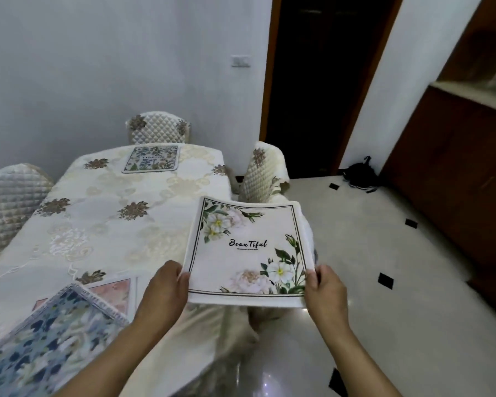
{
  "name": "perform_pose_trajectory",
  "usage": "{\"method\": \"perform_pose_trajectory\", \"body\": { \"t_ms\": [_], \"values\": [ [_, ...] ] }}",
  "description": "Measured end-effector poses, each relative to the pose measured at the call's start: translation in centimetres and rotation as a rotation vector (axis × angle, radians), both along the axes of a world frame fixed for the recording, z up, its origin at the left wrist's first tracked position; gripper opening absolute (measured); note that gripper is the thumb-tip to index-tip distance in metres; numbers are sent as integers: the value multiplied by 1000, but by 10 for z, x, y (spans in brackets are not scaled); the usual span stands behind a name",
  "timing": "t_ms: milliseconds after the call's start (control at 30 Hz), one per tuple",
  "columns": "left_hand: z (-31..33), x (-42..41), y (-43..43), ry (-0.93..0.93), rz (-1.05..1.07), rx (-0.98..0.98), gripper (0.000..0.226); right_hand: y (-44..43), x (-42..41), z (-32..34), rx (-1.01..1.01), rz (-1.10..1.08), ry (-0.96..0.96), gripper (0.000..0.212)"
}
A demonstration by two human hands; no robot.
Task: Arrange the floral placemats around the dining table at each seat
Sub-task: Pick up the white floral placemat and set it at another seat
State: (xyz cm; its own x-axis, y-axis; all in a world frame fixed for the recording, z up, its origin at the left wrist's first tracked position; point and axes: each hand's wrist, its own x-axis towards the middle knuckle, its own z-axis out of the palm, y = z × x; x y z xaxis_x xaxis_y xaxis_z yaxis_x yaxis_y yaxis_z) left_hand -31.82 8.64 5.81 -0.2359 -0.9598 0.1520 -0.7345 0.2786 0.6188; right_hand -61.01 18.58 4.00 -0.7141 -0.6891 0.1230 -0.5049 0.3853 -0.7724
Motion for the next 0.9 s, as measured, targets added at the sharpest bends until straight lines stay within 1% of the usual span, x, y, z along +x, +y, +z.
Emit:
{"method": "perform_pose_trajectory", "body": {
  "t_ms": [200,300,400,500,567,767,900],
  "values": [
    [10,-135,39,24,-72,34,23,67,-125,12,-14,-127,-5,28],
    [13,-186,44,31,-112,41,21,80,-172,14,-9,-176,-4,31],
    [12,-234,30,32,-167,24,19,80,-215,13,-5,-219,-23,31],
    [10,-281,3,42,-236,-10,21,70,-254,12,-15,-253,-25,27],
    [6,-318,-19,43,-263,-32,22,58,-285,12,-14,-280,-9,28],
    [-1,-423,-88,100,-322,12,22,8,-375,22,22,-370,67,37],
    [6,-479,-134,99,-353,1,24,-38,-429,28,41,-390,87,33]
  ]
}}
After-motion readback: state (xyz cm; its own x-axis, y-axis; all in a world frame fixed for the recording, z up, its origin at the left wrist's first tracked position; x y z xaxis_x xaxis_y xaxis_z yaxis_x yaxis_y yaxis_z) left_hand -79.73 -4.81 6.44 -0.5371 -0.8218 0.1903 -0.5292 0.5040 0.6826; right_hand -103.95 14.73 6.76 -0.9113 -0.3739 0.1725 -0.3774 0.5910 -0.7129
